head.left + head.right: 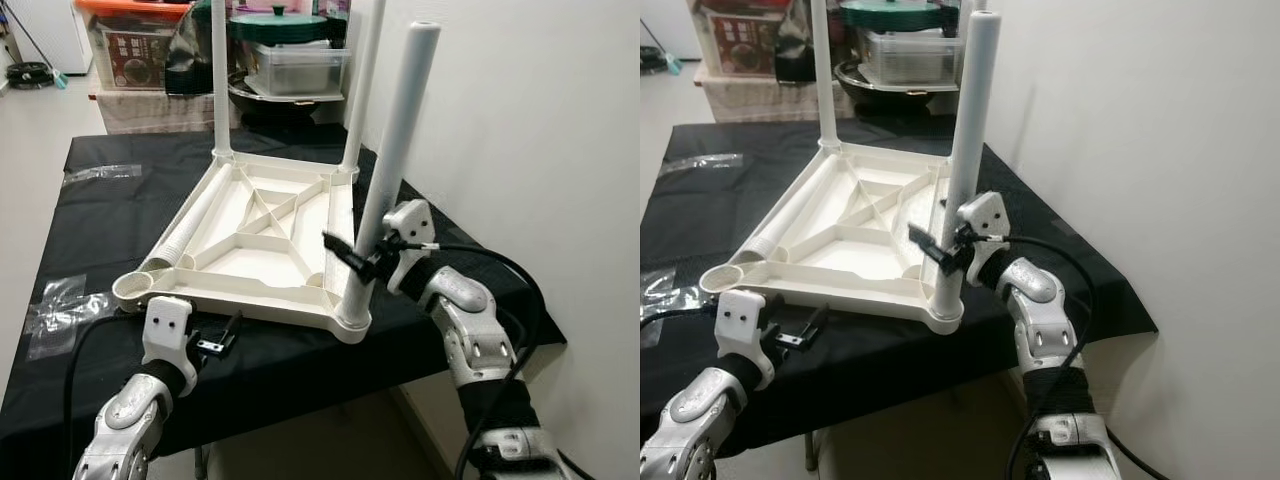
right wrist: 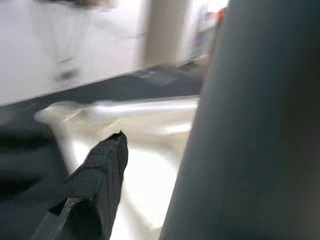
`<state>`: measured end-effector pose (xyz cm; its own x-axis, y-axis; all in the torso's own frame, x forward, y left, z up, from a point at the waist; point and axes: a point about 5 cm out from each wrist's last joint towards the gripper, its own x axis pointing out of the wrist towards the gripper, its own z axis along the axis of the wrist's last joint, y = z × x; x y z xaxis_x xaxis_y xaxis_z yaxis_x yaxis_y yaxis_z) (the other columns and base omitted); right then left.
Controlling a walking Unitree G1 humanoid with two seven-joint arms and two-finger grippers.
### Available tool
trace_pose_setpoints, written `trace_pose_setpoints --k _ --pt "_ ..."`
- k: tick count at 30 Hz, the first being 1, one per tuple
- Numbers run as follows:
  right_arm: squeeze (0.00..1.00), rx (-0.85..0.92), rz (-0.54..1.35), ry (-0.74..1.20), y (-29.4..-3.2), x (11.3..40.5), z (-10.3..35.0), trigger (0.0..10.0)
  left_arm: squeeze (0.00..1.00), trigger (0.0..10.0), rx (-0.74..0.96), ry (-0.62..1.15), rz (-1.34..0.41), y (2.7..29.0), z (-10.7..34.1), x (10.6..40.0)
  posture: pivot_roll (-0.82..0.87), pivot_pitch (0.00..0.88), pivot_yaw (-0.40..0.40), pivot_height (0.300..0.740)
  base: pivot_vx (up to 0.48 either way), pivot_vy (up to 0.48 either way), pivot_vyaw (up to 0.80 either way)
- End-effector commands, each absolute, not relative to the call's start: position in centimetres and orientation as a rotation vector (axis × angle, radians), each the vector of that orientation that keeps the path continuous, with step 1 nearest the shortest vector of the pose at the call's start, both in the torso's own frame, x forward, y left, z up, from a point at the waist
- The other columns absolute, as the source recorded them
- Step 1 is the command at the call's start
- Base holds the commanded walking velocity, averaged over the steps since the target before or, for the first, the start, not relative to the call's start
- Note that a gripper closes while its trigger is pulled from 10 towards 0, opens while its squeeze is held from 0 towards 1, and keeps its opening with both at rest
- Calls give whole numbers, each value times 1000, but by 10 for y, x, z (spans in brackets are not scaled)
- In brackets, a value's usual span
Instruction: Building children table
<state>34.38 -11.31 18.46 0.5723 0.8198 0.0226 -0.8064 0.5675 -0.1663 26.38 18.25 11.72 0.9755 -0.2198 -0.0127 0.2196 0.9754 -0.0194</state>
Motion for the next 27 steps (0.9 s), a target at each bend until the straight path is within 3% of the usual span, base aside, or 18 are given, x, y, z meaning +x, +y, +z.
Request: trace_pose_setpoints --k 1,4,5,13,15,16,17,19,21,25,26,27 --pt "0 -146 1104 -45 -92 341 173 3804 0 10000 -5 13 -227 182 118 265 84 0 -137 740 0 0 0" --pt "0 -147 1120 -45 -85 343 172 3804 0 10000 -3 12 -226 182 119 266 84 0 -137 740 0 0 0" --pt "0 -129 1088 -52 -80 346 172 0 0 10000 -1 12 -223 184 119 265 91 0 -137 740 0 0 0" --pt "0 -56 996 -48 -93 349 167 0 0 10000 4 17 -229 184 118 263 76 0 -125 740 0 0 0" --pt "0 -153 336 68 -128 366 153 0 0 10000 0 15 -240 180 118 266 61 0 -114 740 0 0 0" --pt "0 -176 73 98 -144 367 151 0 0 10000 -1 14 -244 179 118 266 61 0 -114 740 0 0 0" --pt "0 -166 -74 85 -151 360 152 0 0 10000 -2 13 -246 179 119 267 55 0 -110 740 0 0 0" --pt "0 -143 -115 69 -153 354 153 0 0 10000 -2 14 -247 179 119 267 55 0 -110 740 0 0 0" --pt "0 -116 -53 -46 -133 338 167 0 0 10000 -2 16 -250 180 118 266 51 0 -99 740 0 0 0" --pt "0 -113 -26 -86 -126 334 172 0 0 10000 -2 16 -252 180 118 267 51 0 -99 740 0 0 0" --pt "0 -81 58 -106 -112 331 176 3569 0 10000 -1 17 -255 181 118 267 48 0 -94 740 0 0 0" --pt "0 -57 159 -132 -101 331 181 10000 0 10000 -1 18 -257 181 118 267 45 0 -94 740 0 0 0"
